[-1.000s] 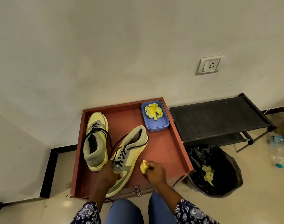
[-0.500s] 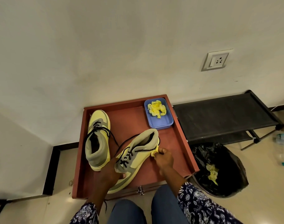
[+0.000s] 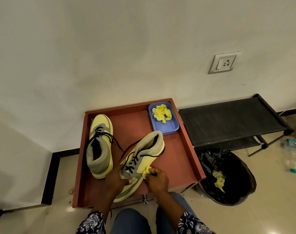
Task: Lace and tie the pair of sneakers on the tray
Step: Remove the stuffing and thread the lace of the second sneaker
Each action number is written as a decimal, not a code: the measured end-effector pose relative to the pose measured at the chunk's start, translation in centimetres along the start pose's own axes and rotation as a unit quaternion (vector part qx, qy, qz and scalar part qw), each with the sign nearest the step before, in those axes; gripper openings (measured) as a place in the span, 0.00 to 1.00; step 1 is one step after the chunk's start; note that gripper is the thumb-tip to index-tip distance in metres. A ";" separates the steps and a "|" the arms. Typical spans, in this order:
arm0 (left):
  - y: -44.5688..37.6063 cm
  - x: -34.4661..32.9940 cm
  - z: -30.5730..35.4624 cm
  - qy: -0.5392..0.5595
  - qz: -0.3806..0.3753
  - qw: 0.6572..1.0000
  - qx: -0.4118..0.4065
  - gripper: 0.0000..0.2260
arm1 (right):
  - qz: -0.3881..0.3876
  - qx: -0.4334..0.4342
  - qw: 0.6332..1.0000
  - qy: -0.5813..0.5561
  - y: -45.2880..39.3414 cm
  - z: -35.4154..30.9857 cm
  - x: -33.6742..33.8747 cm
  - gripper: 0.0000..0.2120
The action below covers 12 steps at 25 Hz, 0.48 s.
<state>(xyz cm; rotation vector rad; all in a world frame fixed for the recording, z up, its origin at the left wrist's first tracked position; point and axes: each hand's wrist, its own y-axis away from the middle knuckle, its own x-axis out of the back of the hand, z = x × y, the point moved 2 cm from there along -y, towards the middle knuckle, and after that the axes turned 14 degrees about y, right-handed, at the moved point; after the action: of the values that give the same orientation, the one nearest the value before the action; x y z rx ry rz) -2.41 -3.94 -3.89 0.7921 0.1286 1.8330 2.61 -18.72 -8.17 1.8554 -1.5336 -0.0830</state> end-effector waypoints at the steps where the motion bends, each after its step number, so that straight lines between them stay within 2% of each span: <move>1: 0.0 0.0 0.0 0.005 0.000 1.000 -0.001 0.29 | 0.023 -0.001 1.000 -0.013 0.1 -0.3 0.7 0.05; 5: -0.1 0.1 -0.3 0.011 0.000 1.000 0.001 0.29 | 0.145 0.031 0.987 -0.068 0.2 -2.6 4.2 0.01; 7: -0.1 0.0 -0.3 0.010 -0.004 1.000 0.001 0.29 | 0.179 0.039 0.980 -0.076 -1.0 -3.7 5.3 0.01; 12: 0.0 -0.1 -0.1 -0.007 -0.004 1.000 -0.008 0.28 | 0.168 0.057 0.984 -0.018 -4.1 -5.3 5.1 0.07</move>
<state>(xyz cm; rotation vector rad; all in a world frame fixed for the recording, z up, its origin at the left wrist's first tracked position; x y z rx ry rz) -2.48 -3.99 -3.96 0.7918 0.1068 1.8190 10.02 -20.48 -4.57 1.6600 -1.8888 0.1312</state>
